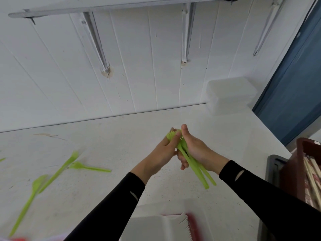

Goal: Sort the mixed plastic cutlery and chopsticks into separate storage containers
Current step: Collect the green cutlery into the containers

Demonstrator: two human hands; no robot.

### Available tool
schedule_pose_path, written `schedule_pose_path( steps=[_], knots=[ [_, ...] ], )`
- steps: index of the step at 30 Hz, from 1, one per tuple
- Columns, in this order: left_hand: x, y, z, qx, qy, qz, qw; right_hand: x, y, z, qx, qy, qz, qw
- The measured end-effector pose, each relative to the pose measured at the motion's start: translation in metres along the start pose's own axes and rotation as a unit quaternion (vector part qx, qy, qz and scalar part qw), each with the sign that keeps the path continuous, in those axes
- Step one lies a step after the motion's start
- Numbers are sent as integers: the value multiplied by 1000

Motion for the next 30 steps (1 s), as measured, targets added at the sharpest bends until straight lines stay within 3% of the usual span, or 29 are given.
schedule_pose_path(
  steps=[4,6,9,13,15,19,23,26,30],
  knots=[
    [8,-2,8,65,38,-24,997,-11,3,-5,-19,-50,-4,999],
    [9,-1,4,56,12,-33,998,-10,4,-9,-43,-56,-18,997],
    [10,7,-14,-40,-89,-29,995,-5,8,-24,-101,-83,-39,991],
    [14,11,-38,-154,-230,-34,960,-3,7,-40,-141,-118,-42,982],
    [17,8,-38,-174,-258,-55,949,-5,9,-34,-108,-80,-25,991],
    [19,9,-26,-133,-274,-99,947,-16,15,-10,12,135,80,988],
    [1,9,-13,-36,-210,-23,977,-11,6,4,114,258,111,953],
    [-1,8,-6,-11,-145,-3,989,-14,0,12,158,297,152,930],
    [1,7,-1,5,-116,-10,993,-22,-3,16,178,263,175,932]
  ],
)
Point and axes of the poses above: each hand's wrist, its own y-axis towards the middle knuckle, its own z-axis out of the palm, x = y × z, the point moved 8 cm from there along y, towards the middle knuckle, and after that the axes turned 2 degrees about -x, right-handed, at the moved point
